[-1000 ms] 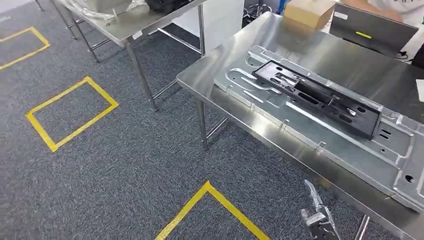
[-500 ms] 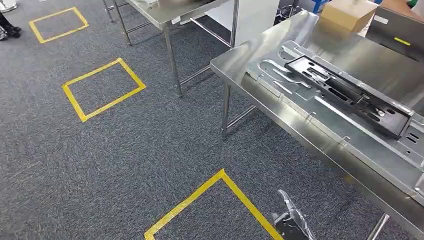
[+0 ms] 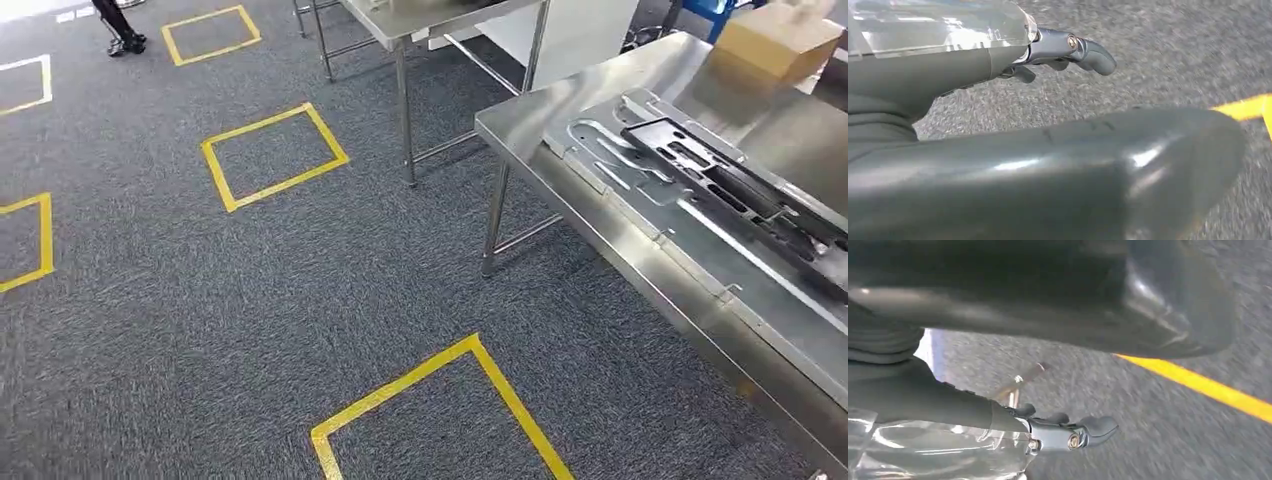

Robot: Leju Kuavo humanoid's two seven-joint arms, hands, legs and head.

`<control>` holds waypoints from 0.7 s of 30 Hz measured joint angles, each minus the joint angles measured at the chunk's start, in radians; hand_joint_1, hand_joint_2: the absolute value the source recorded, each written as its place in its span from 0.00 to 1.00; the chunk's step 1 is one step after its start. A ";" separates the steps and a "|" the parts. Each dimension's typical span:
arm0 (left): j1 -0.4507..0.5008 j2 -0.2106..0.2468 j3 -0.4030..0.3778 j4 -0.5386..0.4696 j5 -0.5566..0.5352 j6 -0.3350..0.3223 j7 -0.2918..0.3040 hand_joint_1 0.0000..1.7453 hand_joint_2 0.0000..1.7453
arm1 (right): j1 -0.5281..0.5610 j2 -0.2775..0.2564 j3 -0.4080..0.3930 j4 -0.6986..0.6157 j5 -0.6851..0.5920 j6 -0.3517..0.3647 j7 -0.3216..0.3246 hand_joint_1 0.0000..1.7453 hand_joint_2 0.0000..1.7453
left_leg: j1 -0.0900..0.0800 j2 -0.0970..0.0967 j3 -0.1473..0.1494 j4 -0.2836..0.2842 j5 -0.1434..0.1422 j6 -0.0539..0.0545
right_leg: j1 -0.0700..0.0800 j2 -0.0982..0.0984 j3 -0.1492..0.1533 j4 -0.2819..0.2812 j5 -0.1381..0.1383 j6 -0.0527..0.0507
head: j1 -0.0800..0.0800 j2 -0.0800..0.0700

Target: Take the parts from the cabinet and place them on the table.

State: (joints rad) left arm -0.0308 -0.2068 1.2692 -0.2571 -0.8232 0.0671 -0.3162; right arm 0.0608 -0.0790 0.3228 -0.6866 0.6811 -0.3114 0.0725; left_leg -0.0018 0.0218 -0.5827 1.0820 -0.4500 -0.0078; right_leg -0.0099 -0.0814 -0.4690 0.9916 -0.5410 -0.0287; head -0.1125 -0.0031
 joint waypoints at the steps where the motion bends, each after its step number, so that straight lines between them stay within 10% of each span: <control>1: -0.002 0.006 -0.003 0.000 -0.008 0.000 0.000 0.00 0.00 | -0.008 0.008 -0.009 0.049 -0.033 0.025 -0.005 0.00 0.00 | -0.009 0.039 0.036 -0.068 -0.017 0.015 | -0.001 -0.008 0.000 0.000 0.000 0.001 | 0.000 0.000; 5: 0.000 0.018 -0.010 0.000 -0.040 0.016 0.000 0.00 0.00 | -0.034 0.029 -0.088 0.265 -0.186 0.153 -0.046 0.00 0.00 | -0.024 0.016 0.038 -0.091 -0.011 0.040 | 0.000 -0.050 0.009 -0.011 0.002 0.028 | 0.000 0.000; 6: 0.001 0.019 -0.013 0.001 -0.047 0.024 0.001 0.00 0.00 | -0.033 0.030 -0.108 0.304 -0.210 0.197 -0.041 0.00 0.00 | -0.004 0.007 0.054 -0.117 0.003 0.043 | -0.001 -0.040 0.012 -0.006 -0.009 0.033 | 0.000 0.000; 8: 0.002 0.021 -0.019 0.003 -0.054 0.038 0.001 0.00 0.00 | -0.031 0.031 -0.143 0.371 -0.229 0.246 -0.022 0.00 0.00 | -0.008 -0.008 0.053 -0.126 0.011 0.051 | -0.004 0.055 -0.038 0.091 -0.070 0.035 | 0.000 0.000; 11: -0.002 0.025 -0.024 0.004 -0.057 0.045 0.002 0.00 0.00 | -0.030 0.031 -0.170 0.436 -0.237 0.281 -0.002 0.00 0.00 | -0.008 -0.038 0.044 -0.119 0.010 0.051 | -0.004 0.079 -0.152 0.299 -0.141 0.041 | 0.000 0.000; 13: -0.001 0.025 -0.026 0.005 -0.060 0.058 0.002 0.00 0.00 | -0.030 0.031 -0.183 0.457 -0.246 0.307 0.004 0.00 0.00 | -0.007 -0.061 0.042 -0.110 0.008 0.048 | -0.007 0.079 -0.141 0.250 -0.078 0.045 | 0.000 0.000; 15: -0.001 0.025 -0.029 0.011 -0.068 0.069 -0.002 0.00 0.00 | -0.031 0.031 -0.194 0.470 -0.253 0.328 0.004 0.00 0.00 | -0.007 -0.085 0.038 -0.091 0.001 0.040 | -0.014 0.103 -0.061 0.066 0.027 0.046 | 0.000 0.000; 16: -0.001 0.025 -0.029 0.013 -0.071 0.072 -0.004 0.00 0.00 | -0.031 0.031 -0.200 0.476 -0.253 0.334 -0.001 0.00 0.00 | -0.006 -0.090 0.030 -0.082 -0.002 0.036 | -0.016 0.136 -0.047 0.032 0.019 0.044 | 0.000 0.000; 21: -0.001 0.030 -0.031 0.021 -0.066 0.074 -0.005 0.00 0.00 | -0.050 0.044 -0.212 0.484 -0.250 0.341 -0.029 0.00 0.00 | -0.009 -0.112 0.011 -0.064 -0.005 0.013 | -0.011 0.094 -0.054 0.025 0.034 0.009 | 0.000 0.000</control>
State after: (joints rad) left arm -0.0320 -0.1770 1.2386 -0.2365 -0.8889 0.1415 -0.3212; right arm 0.0108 -0.0351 0.1106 -0.2029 0.4311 0.0294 0.0435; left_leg -0.0107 -0.0900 -0.5718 1.0180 -0.4546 0.0051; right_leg -0.0213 0.0125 -0.5234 1.0171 -0.5070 -0.0197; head -0.1125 -0.0031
